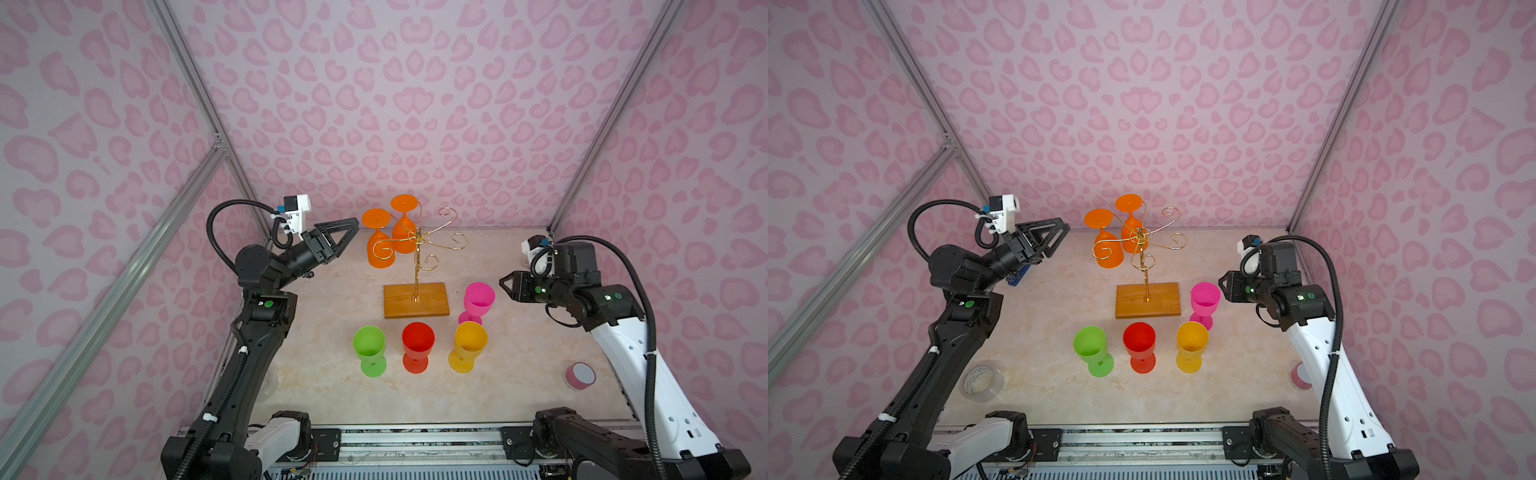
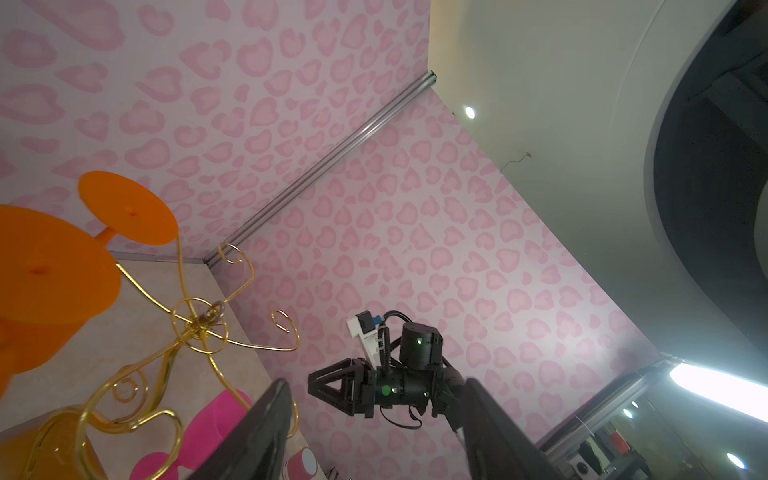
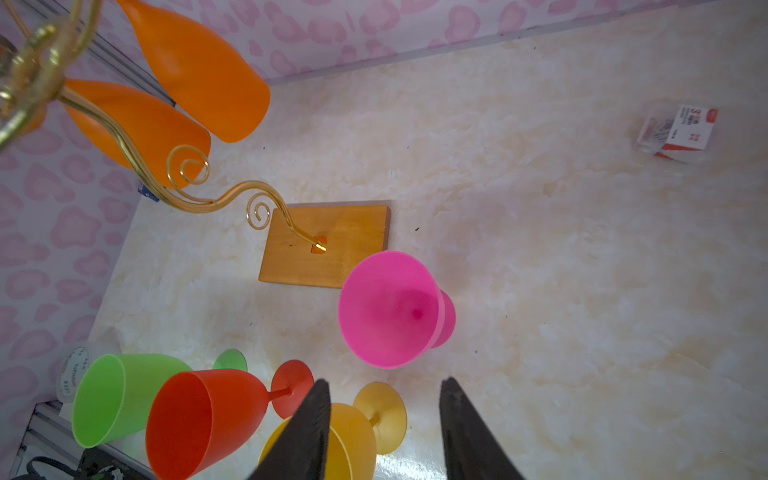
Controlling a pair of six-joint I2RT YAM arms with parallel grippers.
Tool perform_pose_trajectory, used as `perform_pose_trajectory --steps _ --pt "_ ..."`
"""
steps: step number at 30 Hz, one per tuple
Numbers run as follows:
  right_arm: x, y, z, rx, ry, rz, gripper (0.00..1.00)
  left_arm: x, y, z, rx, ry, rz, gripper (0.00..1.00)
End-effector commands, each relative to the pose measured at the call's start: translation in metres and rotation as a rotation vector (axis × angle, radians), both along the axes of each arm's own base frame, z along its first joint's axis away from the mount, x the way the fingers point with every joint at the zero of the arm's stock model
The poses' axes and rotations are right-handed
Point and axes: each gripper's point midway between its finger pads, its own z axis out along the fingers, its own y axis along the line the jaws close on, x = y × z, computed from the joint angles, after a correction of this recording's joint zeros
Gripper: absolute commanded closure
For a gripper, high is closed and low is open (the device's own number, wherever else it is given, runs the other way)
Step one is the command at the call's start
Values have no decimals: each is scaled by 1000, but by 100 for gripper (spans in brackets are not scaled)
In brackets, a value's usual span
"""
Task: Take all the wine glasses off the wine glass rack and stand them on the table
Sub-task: 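Open the right gripper and withdraw it from the pink glass, then move the left gripper to an orange glass's foot on the rack and close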
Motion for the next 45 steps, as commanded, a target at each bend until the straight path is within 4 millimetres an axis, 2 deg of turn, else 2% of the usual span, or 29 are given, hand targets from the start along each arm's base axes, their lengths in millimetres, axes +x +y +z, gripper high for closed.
perform_pose_trajectory --steps 1,7,16,27,45 --pt "6 -3 22 88 -89 -27 54 23 6 -24 69 60 74 34" --pt "8 -23 24 141 -127 -110 54 61 14 -70 187 190 178 34" --pt "8 -31 23 171 -132 -135 54 96 13 -97 219 260 199 34" --pt "9 -32 18 185 -120 -135 54 120 -11 -103 227 257 147 41" --pt "15 -30 9 218 -106 -131 54 127 -16 -96 213 248 136 60"
